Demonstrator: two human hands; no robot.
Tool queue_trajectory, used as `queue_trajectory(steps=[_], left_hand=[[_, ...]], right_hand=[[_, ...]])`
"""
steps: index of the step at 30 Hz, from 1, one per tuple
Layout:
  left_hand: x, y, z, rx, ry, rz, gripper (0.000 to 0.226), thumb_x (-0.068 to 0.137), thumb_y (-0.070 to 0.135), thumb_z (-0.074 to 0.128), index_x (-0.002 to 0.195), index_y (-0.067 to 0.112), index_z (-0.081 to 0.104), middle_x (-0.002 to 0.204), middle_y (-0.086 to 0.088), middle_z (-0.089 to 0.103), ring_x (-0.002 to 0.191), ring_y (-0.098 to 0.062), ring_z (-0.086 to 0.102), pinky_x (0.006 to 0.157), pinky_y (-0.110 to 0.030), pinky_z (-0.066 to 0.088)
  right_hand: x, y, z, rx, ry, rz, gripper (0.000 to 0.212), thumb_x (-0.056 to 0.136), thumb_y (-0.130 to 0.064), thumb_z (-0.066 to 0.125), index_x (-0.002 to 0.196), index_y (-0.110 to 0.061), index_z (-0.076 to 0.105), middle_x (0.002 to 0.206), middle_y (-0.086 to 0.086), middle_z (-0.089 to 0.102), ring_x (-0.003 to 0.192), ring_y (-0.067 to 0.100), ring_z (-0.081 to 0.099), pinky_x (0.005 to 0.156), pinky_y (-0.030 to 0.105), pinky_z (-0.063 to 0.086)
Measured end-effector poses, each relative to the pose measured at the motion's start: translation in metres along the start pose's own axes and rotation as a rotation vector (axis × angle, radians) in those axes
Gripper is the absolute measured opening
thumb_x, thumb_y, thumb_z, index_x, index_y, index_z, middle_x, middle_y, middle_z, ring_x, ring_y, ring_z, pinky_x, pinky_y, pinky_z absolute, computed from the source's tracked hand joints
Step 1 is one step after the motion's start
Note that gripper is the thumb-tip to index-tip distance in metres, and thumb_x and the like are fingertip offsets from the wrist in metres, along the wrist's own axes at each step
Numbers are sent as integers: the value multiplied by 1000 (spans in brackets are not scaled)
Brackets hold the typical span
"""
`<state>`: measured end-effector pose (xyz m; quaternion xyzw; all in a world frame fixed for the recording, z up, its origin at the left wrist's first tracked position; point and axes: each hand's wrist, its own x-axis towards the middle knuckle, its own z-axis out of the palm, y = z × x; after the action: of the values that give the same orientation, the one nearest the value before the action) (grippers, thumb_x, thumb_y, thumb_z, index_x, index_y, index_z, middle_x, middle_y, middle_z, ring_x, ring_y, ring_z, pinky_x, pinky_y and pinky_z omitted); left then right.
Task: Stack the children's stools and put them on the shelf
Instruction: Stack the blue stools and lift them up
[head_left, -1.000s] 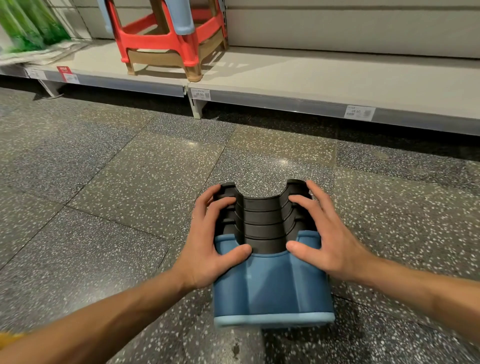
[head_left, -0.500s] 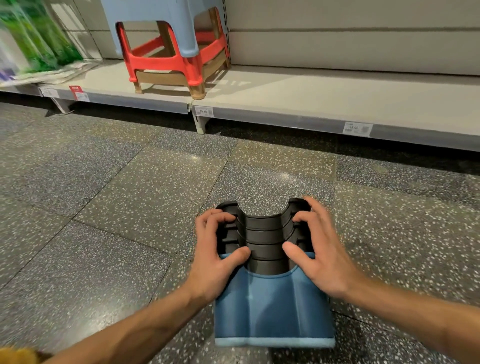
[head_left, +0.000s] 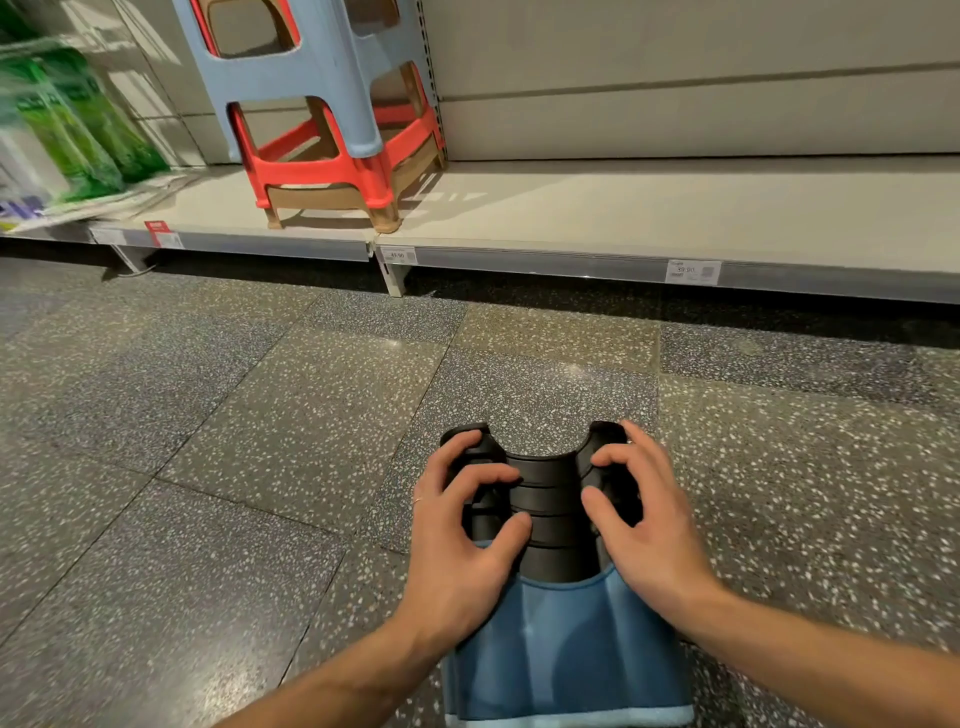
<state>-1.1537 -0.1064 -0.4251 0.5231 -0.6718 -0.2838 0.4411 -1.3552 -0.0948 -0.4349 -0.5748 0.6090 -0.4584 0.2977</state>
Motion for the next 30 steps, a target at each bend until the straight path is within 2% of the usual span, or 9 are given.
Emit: queue_trajectory(steps=[2, 4, 7, 9, 12, 16, 18, 24, 30], left_hand=[[2, 8, 5, 22, 0, 22, 35, 77, 28, 79, 108, 43, 71, 152, 20, 45, 148, -13, 41, 118, -46, 40], [4, 16, 9, 47, 20, 51, 37, 77, 28, 78, 109, 45, 70, 150, 23, 46, 147, -15, 41, 118, -48, 38], [10, 22, 14, 28, 53, 81, 39, 78, 26, 77, 111, 44, 70, 150, 22, 46, 147, -17, 42, 118, -49, 38], [20, 27, 14, 1, 72, 107, 39, 79, 24, 78, 113, 41, 70, 150, 19, 47, 147, -19, 43, 118, -51, 39], [45, 43, 12, -14, 95, 171, 38, 79, 19, 79, 114, 35, 71, 149, 14, 50, 146, -21, 45, 117, -52, 41], [93, 74, 6, 18, 123, 293, 37, 80, 15, 80, 113, 28, 73, 148, 12, 54, 142, -25, 49, 114, -50, 42], [124, 87, 1, 32, 141, 350, 38, 78, 14, 81, 114, 25, 74, 147, 10, 56, 140, -25, 51, 113, -52, 44], [219, 125, -13, 85, 196, 436, 48, 75, 16, 83, 122, 20, 71, 145, 8, 59, 141, -18, 52, 107, -57, 48], [271, 164, -22, 105, 199, 419, 47, 77, 19, 86, 121, 20, 70, 144, 8, 60, 140, -18, 54, 108, -54, 49]], right_hand=[[0, 0, -4, 11, 50, 21, 36, 93, -14, 70, 102, -47, 57, 157, -18, 32, 148, 1, 26, 119, 27, 27], [3, -3, -8, 2, 86, 18, 38, 92, -12, 70, 100, -47, 56, 157, -18, 32, 149, 2, 25, 121, 32, 24], [13, -12, -15, -25, 100, -18, 34, 92, -11, 69, 100, -42, 57, 156, -20, 31, 148, -2, 24, 109, 9, 21], [24, -19, -21, -40, 114, -53, 33, 92, -12, 69, 100, -41, 57, 156, -20, 31, 147, -6, 24, 103, 2, 19], [45, -31, -31, -29, 162, -126, 31, 91, -12, 68, 101, -39, 57, 156, -20, 30, 148, -7, 21, 107, 9, 20], [87, -57, -48, 12, 243, -233, 30, 90, -10, 67, 106, -34, 58, 160, -12, 31, 144, -14, 21, 104, 1, 18], [114, -71, -55, 29, 280, -276, 33, 90, -8, 68, 109, -33, 57, 161, -9, 31, 144, -12, 24, 105, 2, 19], [195, -117, -73, 101, 319, -309, 30, 90, -17, 66, 108, -38, 57, 162, -13, 29, 145, -4, 31, 103, 3, 25], [244, -151, -94, 160, 311, -280, 27, 88, -12, 66, 105, -31, 60, 160, -13, 31, 141, -15, 27, 96, -2, 22]])
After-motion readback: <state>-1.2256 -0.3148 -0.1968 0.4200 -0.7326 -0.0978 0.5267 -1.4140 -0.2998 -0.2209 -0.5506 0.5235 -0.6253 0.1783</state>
